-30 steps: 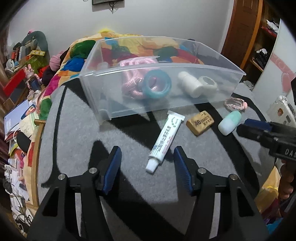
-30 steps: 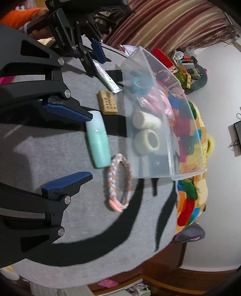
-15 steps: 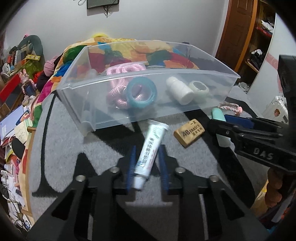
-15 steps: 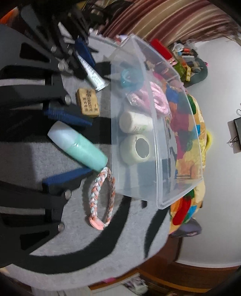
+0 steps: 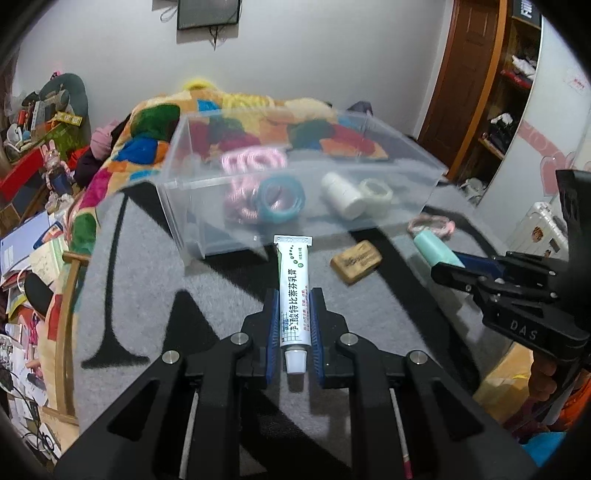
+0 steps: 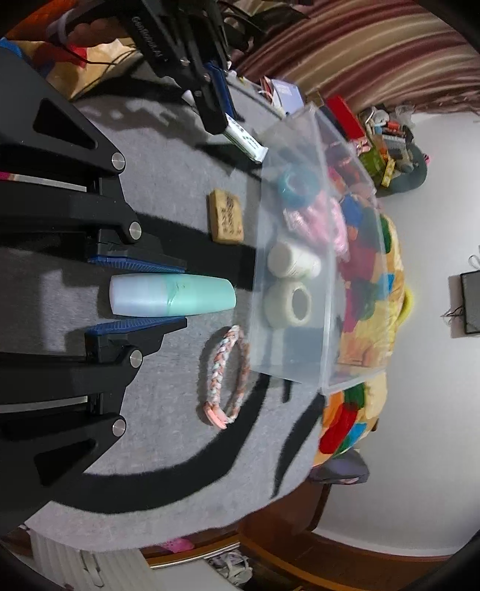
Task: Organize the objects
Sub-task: 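Carry the white ointment tube with the left tool while the right carries the green bottle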
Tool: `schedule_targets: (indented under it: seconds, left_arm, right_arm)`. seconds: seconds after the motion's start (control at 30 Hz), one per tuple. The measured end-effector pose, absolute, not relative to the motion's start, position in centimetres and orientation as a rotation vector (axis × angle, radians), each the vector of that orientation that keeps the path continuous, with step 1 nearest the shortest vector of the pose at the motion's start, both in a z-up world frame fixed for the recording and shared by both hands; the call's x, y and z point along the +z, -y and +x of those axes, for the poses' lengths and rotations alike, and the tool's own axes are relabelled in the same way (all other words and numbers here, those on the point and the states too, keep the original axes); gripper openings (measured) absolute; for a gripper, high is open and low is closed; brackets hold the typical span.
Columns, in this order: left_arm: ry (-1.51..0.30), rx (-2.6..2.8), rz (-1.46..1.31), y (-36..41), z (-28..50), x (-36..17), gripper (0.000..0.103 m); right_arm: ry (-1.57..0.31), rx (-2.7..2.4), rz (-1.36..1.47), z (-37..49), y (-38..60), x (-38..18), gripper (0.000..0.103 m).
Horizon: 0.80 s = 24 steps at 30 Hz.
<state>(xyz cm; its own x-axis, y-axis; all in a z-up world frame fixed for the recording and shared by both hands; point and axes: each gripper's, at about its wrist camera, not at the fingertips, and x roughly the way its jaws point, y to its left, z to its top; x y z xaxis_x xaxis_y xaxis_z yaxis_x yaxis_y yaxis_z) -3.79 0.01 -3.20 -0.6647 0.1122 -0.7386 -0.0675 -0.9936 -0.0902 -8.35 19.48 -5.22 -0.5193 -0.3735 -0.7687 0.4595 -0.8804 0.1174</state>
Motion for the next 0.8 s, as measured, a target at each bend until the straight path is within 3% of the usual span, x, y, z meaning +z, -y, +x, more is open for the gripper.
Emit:
schedule_targets:
  seconds: [0.5,0.8]
  left_arm:
    - [0.114,2.854,-1.027,0.9,-6.3,2.9,0.015]
    - [0.119,2.899,-1.087,2.9,-10.4,2.5,0.015]
  right_arm:
    - [-0.109,-2.464,0.887,-10.8,-18.0,2.9,0.021]
    - [-0.086,-2.429,0.932,-15.4,-14.3,2.6,0.021]
